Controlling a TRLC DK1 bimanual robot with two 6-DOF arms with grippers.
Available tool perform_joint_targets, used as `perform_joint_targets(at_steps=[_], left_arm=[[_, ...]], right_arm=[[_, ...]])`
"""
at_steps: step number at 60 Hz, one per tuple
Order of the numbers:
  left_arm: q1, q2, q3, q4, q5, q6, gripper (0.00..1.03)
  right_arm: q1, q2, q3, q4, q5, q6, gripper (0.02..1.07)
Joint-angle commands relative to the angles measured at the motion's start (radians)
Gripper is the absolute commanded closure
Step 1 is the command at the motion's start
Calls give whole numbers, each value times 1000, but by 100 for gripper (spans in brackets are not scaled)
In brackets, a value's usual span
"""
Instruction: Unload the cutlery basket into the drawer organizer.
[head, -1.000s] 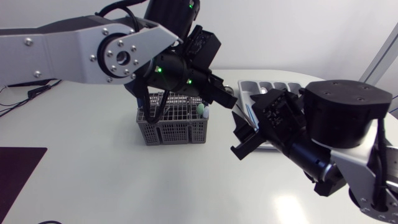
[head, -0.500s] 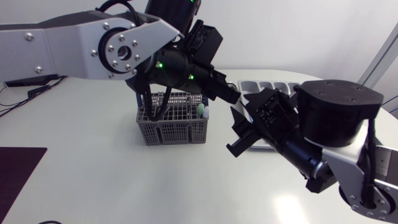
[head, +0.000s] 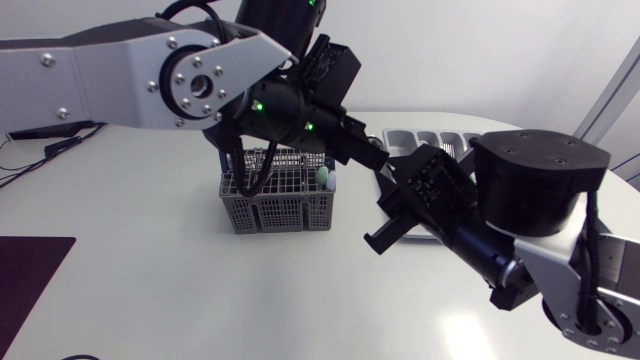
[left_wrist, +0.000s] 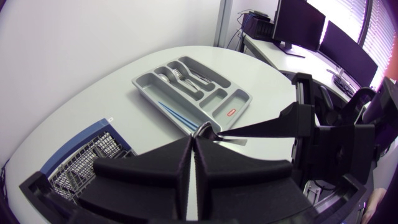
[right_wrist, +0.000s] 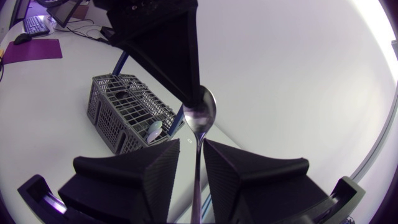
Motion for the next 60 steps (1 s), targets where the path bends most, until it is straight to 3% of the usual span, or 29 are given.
perform_joint_targets(at_steps=[1,23,49,56,60], left_arm=[[-9,11,16,-3,9,-24,100],[-18,-1,11,-3,9,-22,100],[-23,-6,4,0,9,-18,99],[-23,-12,-1,0,11,-16,82],[-21,-16,-4,0,9,-13,59]], right_arm=[[6,13,-22,14,13,-20,82],[6,27,-21,-14,10,-23,90],[12,24,-21,-29,5,-23,90],[11,16,-22,-31,4,-23,90],[11,14,-24,-31,4,-23,90]])
